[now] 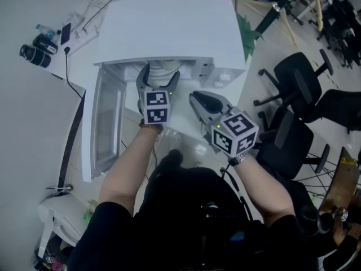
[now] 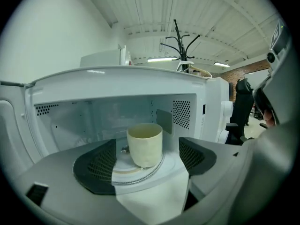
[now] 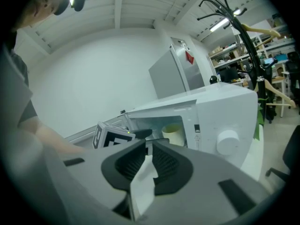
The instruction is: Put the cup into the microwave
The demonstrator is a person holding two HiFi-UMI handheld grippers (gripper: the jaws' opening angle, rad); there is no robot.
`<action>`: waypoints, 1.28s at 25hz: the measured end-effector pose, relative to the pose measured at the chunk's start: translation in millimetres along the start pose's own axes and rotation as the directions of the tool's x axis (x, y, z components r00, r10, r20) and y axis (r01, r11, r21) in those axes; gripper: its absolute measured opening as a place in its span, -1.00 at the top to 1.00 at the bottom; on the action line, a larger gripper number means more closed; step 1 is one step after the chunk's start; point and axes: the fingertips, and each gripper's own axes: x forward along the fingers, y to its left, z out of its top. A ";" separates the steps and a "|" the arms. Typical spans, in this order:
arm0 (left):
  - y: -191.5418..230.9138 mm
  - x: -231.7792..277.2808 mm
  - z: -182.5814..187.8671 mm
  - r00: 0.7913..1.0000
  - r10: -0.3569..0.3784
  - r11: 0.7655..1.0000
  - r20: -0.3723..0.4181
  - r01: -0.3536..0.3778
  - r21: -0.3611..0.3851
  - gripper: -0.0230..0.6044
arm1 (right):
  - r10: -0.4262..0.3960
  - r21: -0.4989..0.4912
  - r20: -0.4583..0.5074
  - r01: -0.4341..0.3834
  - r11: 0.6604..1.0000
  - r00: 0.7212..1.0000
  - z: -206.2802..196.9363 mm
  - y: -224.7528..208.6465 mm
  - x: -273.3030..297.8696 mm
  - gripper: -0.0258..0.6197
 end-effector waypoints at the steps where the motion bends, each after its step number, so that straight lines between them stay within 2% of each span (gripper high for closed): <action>1: -1.0 -3.5 1.1 1.000 0.004 1.000 0.003 -0.004 0.001 -0.40 | 0.003 -0.003 0.001 -0.003 1.000 1.000 0.0 1.8 -3.0 0.71; 13: -25.9 -51.6 11.4 0.998 0.050 0.999 0.047 -0.051 0.007 -0.40 | 0.032 -0.042 0.028 -0.031 0.999 0.999 -4.9 22.5 -49.8 0.71; 32: -71.0 -160.5 15.6 0.987 0.121 0.992 0.107 -0.124 0.014 -0.40 | 0.112 -0.107 0.042 -0.107 0.989 0.993 -32.1 80.9 -127.2 0.71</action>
